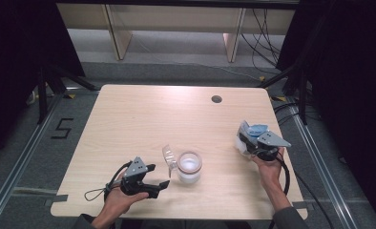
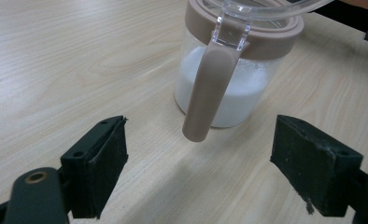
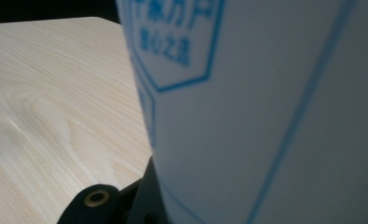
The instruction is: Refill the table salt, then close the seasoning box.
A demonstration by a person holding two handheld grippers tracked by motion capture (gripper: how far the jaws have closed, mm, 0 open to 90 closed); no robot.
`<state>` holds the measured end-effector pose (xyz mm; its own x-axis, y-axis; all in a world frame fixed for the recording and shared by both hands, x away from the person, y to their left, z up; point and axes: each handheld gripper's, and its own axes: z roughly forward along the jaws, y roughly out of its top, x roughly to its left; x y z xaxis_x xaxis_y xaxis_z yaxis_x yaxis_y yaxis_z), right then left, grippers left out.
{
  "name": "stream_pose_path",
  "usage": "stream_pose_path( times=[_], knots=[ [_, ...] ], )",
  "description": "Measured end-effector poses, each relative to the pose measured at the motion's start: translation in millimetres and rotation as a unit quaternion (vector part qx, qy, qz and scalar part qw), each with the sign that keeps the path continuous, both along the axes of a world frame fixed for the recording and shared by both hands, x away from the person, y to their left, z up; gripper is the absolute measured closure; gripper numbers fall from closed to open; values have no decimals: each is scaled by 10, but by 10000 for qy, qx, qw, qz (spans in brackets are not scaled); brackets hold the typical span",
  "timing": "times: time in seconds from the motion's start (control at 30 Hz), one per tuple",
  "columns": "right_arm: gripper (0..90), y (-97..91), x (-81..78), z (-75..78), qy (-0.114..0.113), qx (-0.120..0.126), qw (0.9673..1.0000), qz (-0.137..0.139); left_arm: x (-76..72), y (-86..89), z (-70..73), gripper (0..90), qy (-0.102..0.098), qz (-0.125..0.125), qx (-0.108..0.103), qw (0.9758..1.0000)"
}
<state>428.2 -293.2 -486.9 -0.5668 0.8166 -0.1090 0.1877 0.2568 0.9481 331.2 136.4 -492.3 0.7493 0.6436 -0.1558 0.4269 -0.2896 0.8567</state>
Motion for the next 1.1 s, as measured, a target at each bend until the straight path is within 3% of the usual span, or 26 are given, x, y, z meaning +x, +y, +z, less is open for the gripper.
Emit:
stream_pose_path(
  times=[0.1, 0.17, 0.23, 0.27, 0.33, 0.43, 0.57, 0.6, 0.7, 0.8, 0.83, 1.03, 1.1],
  knots=[
    [817, 22, -10, -13, 167, 82, 9998, -5, 3, 0, -2, 177, -1, -33, -38, 10000],
    [827, 19, 5, -13, 58, 9, 10000, 60, 3, 0, -2, 177, 2, -37, -37, 10000],
    [868, 26, 5, -11, 11, 94, 9999, 77, -4, 0, 1, 177, 16, -15, -28, 10000],
    [871, 27, -5, 0, 130, 150, 9997, 127, -5, 3, 2, 177, 9, -10, -24, 10000],
    [874, 24, 11, 17, -90, 23, 9999, 103, -3, 11, 2, 177, 5, -15, -10, 10000],
    [875, 16, 24, 20, -77, -16, 9998, 201, -2, 10, 2, 177, -3, -18, -5, 10000],
    [853, 21, -8, 14, 40, 64, 10000, 49, -6, 0, -1, 177, 10, 2, -7, 10000],
    [831, 3, 17, 19, -140, -29, 9999, 90, -2, 4, -2, 177, -2, -14, 0, 10000],
    [731, 1, 11, 31, -137, -104, 9998, 27, -1, 10, 2, 177, -15, 3, 1, 10000],
    [578, 1, -40, 35, 244, 144, 9994, -191, -9, 5, 7, 179, -31, 20, 6, 10000],
    [555, -15, -27, 34, 153, 145, 9996, -176, -11, 4, 10, 181, -42, 16, 6, 10000],
    [343, -63, -161, 55, 482, 433, 9978, -142, -17, 14, 15, 188, -38, 80, -68, 9999],
    [314, -64, -209, 62, 518, 341, 9978, -236, -20, 10, 20, 190, -73, 108, -74, 9999]
  ],
)
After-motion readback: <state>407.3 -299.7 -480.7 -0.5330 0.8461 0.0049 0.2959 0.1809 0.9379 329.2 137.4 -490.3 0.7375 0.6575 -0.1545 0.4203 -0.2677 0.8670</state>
